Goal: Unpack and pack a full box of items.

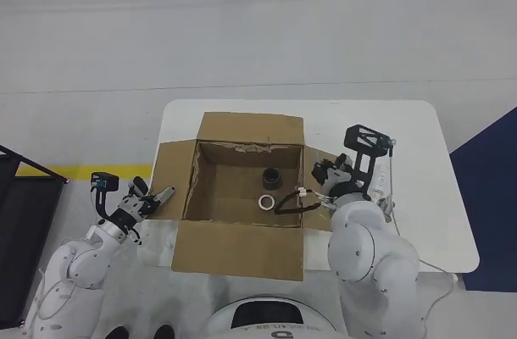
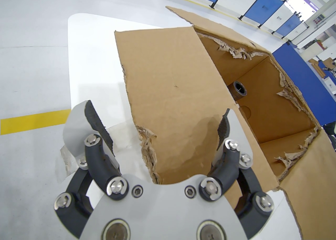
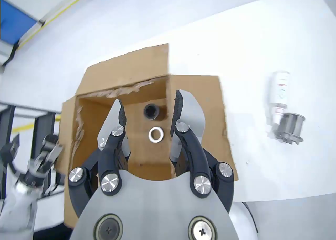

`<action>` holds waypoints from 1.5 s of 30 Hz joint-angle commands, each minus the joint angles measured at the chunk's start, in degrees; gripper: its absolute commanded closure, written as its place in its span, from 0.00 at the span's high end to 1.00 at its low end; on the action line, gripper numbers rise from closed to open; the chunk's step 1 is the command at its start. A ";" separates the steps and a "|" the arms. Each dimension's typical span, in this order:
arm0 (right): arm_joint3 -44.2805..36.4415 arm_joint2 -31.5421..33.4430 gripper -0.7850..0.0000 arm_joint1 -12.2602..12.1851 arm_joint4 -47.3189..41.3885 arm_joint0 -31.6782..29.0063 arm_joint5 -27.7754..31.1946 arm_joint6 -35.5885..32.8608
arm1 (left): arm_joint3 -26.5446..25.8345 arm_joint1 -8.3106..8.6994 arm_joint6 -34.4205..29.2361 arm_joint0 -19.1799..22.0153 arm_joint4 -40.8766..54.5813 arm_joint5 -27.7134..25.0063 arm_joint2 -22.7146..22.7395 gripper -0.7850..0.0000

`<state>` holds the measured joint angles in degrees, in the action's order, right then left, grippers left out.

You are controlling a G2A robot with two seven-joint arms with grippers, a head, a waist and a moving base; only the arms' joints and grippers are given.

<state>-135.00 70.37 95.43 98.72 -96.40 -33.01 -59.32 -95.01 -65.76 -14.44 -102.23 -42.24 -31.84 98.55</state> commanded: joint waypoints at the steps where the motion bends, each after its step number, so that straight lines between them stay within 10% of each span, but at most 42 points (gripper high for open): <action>1: 0.36 7.09 0.48 -0.10 -3.61 -2.25 -2.75 2.48 | 0.00 0.00 0.00 0.00 0.00 0.00 0.00 1.00; 15: 5.95 33.52 0.47 -1.21 -9.14 -4.57 -0.57 -11.37 | 0.00 0.00 0.00 0.00 0.00 0.00 0.00 1.00; 38: 32.28 36.82 0.43 -1.85 -0.27 13.24 7.01 -18.96 | 0.00 0.00 0.00 0.00 0.00 0.00 0.00 1.00; 45: 31.72 37.90 0.15 -1.05 -0.07 13.62 8.08 -20.03 | 0.00 0.00 0.00 0.00 0.00 0.00 0.00 1.00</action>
<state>-102.82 108.12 94.28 99.03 -82.63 -25.07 -79.21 -95.01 -65.76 -14.44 -102.23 -42.24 -31.84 98.55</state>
